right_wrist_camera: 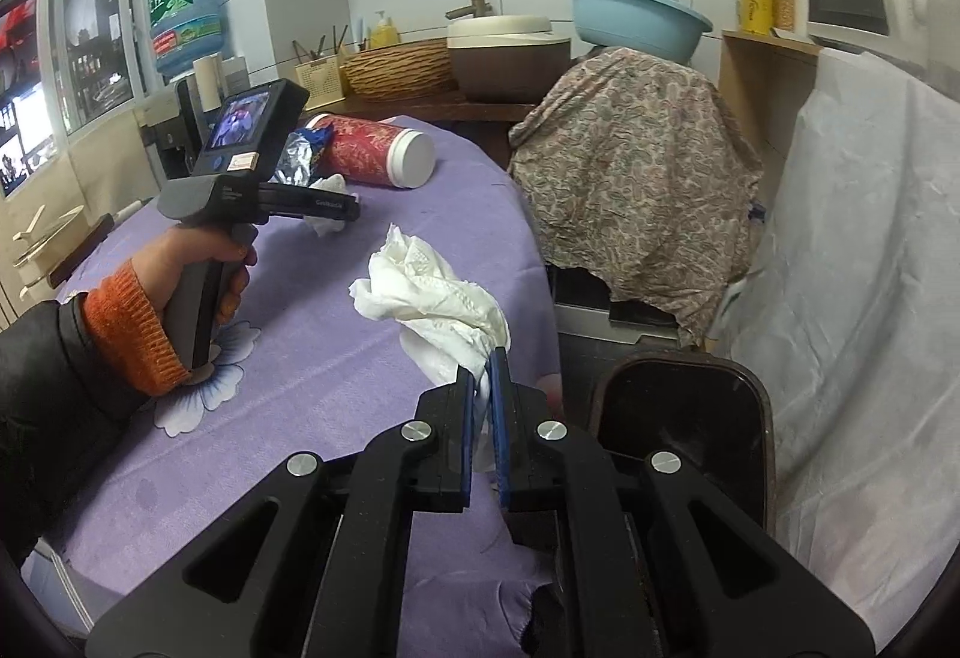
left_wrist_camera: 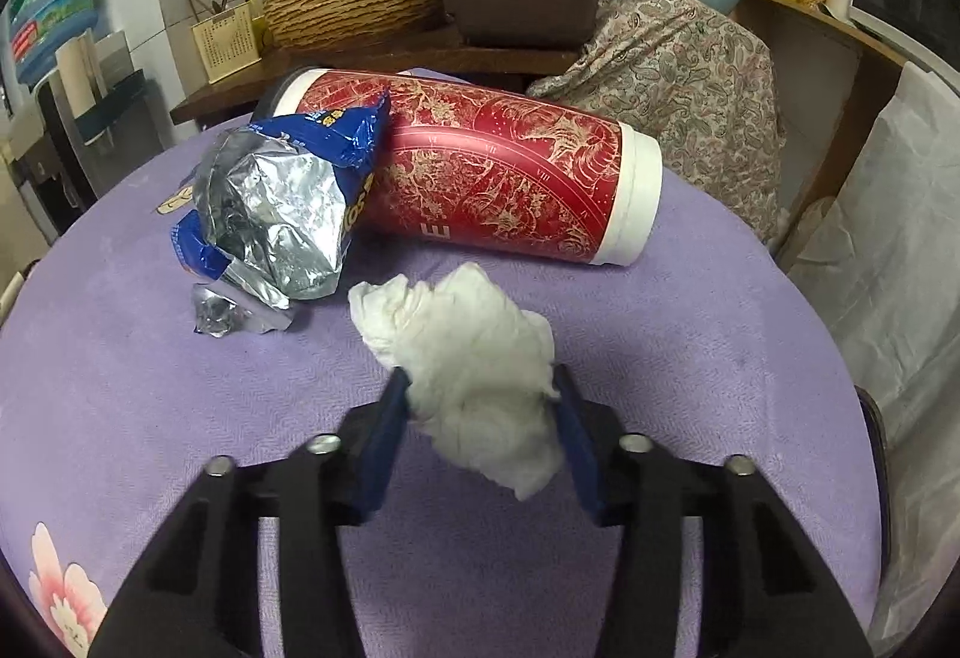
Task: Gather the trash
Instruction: 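Grasp the other white tissue with the left gripper while the right holds its tissue, then carry both white tissues with both grippers over the bin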
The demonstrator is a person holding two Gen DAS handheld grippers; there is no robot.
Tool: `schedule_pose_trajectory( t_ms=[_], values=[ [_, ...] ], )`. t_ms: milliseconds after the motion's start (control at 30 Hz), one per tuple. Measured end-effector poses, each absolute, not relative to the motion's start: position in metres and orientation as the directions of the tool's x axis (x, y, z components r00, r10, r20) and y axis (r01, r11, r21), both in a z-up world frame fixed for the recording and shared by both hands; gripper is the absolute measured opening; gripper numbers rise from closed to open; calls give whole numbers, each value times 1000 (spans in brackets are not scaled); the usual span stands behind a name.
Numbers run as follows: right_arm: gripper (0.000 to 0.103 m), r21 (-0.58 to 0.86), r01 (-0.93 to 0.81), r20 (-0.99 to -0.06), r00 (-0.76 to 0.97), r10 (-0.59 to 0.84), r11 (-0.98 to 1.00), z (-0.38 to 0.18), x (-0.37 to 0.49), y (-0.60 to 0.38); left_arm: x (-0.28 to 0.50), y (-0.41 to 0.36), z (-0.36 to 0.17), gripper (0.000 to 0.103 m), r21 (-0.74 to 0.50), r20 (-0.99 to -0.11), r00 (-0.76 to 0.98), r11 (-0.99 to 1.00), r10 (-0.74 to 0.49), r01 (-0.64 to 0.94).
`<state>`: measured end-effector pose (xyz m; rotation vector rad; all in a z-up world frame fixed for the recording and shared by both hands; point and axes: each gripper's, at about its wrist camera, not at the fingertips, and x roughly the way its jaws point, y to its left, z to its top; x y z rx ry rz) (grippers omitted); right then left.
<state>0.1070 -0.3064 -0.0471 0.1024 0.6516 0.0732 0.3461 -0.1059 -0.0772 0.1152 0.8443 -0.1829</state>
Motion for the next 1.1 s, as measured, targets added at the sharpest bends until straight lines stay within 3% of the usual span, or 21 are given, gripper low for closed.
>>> schedule_pose_trajectory(
  t_ms=[167,700,1100],
  values=[
    [6,172,-8,-606,787,112,985,-54,103,-318,327,-97,-69,32,-37,-730,662,978,-168,208],
    [6,212,85,-608,791,64,974,-73,92,-346,203,-111,-30,31,-108,-608,710,923,-355,370],
    [6,211,202,-644,765,-20,956,-98,70,-380,141,-185,-33,31,-142,-569,641,829,-516,541]
  ],
)
